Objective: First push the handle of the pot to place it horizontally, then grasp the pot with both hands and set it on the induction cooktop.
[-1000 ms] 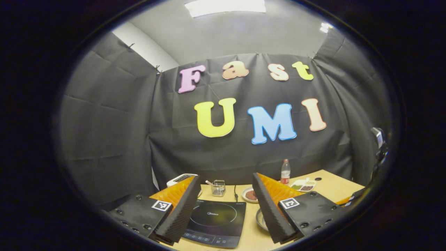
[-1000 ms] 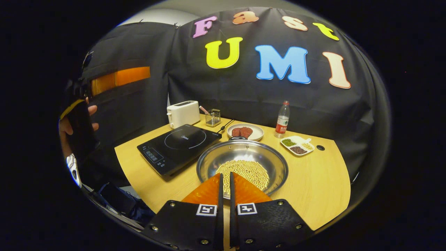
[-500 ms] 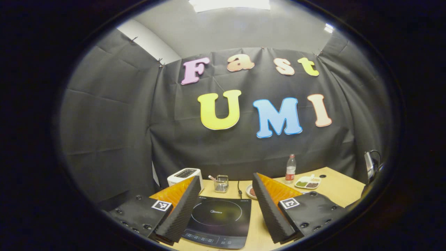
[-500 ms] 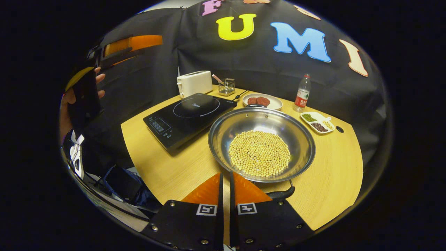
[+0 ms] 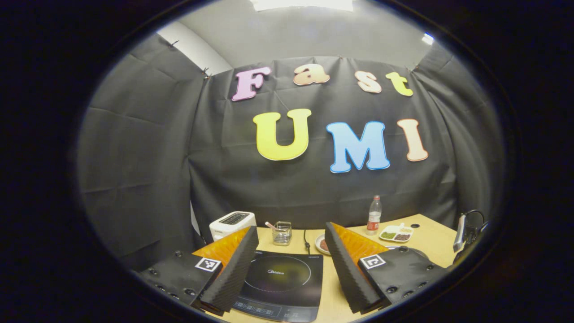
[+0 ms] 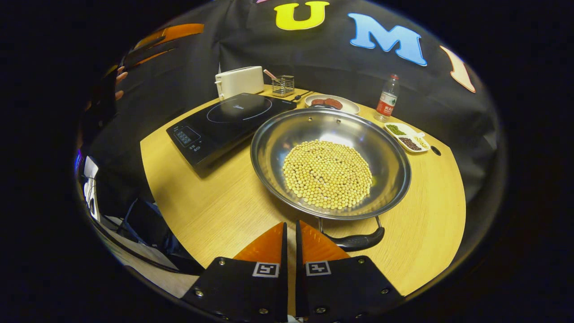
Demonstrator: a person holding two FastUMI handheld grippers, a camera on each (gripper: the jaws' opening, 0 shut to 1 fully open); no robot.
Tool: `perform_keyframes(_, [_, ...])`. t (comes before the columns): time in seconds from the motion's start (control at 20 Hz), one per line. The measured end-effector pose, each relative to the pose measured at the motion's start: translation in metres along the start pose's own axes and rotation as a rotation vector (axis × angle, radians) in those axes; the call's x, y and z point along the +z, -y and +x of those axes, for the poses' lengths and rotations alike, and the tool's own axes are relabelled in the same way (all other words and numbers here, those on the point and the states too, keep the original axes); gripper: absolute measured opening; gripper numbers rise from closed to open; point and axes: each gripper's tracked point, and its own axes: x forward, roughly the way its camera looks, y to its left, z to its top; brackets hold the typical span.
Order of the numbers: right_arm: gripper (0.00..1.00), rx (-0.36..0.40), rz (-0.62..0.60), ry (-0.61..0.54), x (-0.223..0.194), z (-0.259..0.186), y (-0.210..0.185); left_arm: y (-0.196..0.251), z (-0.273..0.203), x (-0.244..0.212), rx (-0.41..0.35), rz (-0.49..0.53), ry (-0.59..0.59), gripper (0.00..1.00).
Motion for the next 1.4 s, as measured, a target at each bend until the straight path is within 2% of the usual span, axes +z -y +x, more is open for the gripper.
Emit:
perform_keyframes(0.1, [0.06,-0.006,0.024,-0.011,0.000,0.000,0.006,0.003,0.011,-0.004,-0.013,-0.007,-0.003,0.97])
perform_keyframes(0.15, [0.01,-0.009,0.034,-0.013,0.000,0.004,0.008,0.006,0.017,-0.004,-0.022,-0.011,-0.003,0.97])
perform_keyframes(0.3, [0.01,-0.047,0.037,-0.024,-0.003,0.003,0.018,0.014,0.037,-0.006,-0.050,-0.015,-0.003,1.00])
perform_keyframes(0.4, [0.01,-0.082,0.049,-0.039,-0.005,0.003,0.028,0.022,0.049,-0.008,-0.077,-0.024,-0.007,0.97])
perform_keyframes(0.5, [0.01,-0.120,0.077,-0.051,-0.005,0.003,0.039,0.030,0.062,-0.011,-0.100,-0.036,-0.014,1.00])
perform_keyframes(0.55, [0.01,-0.135,0.095,-0.051,-0.003,0.004,0.044,0.034,0.069,-0.011,-0.114,-0.041,-0.015,0.97])
perform_keyframes(0.65, [0.01,-0.165,0.125,-0.058,-0.001,0.005,0.053,0.042,0.082,-0.015,-0.144,-0.040,-0.019,1.00])
perform_keyframes(0.75, [0.01,-0.197,0.142,-0.068,-0.001,0.006,0.064,0.050,0.093,-0.020,-0.174,-0.042,-0.025,0.92])
perform_keyframes(0.85, [0.02,-0.233,0.152,-0.082,-0.002,0.006,0.074,0.055,0.101,-0.023,-0.203,-0.049,-0.033,1.00])
perform_keyframes(0.95, [0.01,-0.272,0.157,-0.088,-0.003,0.004,0.086,0.060,0.108,-0.028,-0.231,-0.056,-0.045,0.97])
perform_keyframes(1.15, [0.01,-0.325,0.159,-0.097,-0.004,0.004,0.110,0.070,0.115,-0.039,-0.249,-0.061,-0.073,0.96])
perform_keyframes(1.2, [0.01,-0.334,0.161,-0.102,-0.006,0.005,0.118,0.073,0.117,-0.042,-0.250,-0.056,-0.080,0.92])
perform_keyframes(1.3, [0.01,-0.344,0.172,-0.106,-0.007,0.007,0.132,0.082,0.117,-0.050,-0.253,-0.043,-0.095,1.00])
perform_keyframes(1.35, [0.01,-0.347,0.177,-0.104,-0.006,0.009,0.140,0.086,0.118,-0.053,-0.248,-0.031,-0.101,0.99])
perform_keyframes(1.4, [0.01,-0.347,0.179,-0.100,-0.006,0.010,0.147,0.089,0.117,-0.057,-0.242,-0.017,-0.106,0.93])
